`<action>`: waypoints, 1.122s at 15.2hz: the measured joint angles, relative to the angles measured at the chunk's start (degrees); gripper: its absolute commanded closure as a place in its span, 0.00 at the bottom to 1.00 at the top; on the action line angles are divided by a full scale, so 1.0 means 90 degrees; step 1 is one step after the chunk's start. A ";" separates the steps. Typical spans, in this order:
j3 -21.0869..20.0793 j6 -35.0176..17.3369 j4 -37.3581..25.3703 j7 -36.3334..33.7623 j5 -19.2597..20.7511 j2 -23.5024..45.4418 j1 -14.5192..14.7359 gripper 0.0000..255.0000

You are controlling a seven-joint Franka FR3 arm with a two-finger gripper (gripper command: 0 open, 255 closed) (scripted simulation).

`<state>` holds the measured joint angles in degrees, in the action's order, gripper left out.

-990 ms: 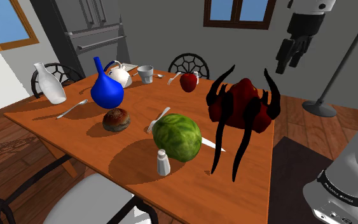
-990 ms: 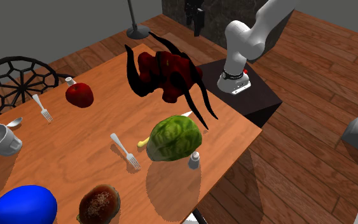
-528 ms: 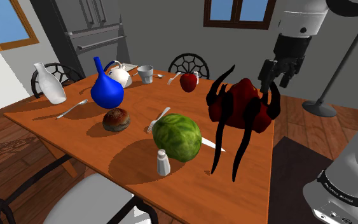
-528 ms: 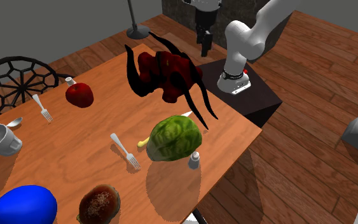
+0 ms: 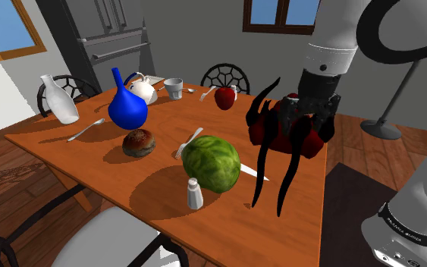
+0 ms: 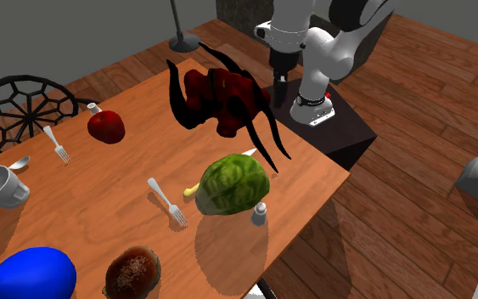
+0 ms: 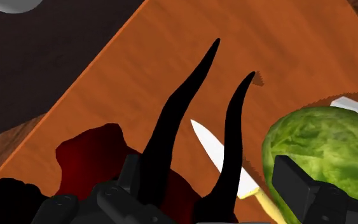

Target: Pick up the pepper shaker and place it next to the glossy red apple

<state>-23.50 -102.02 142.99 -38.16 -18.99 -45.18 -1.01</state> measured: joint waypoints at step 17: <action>-0.3982 -0.2623 -0.1745 -0.5154 0.0490 0.3627 -0.1869 0.00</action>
<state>-59.34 -125.63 127.28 -84.55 -14.57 -12.54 -17.83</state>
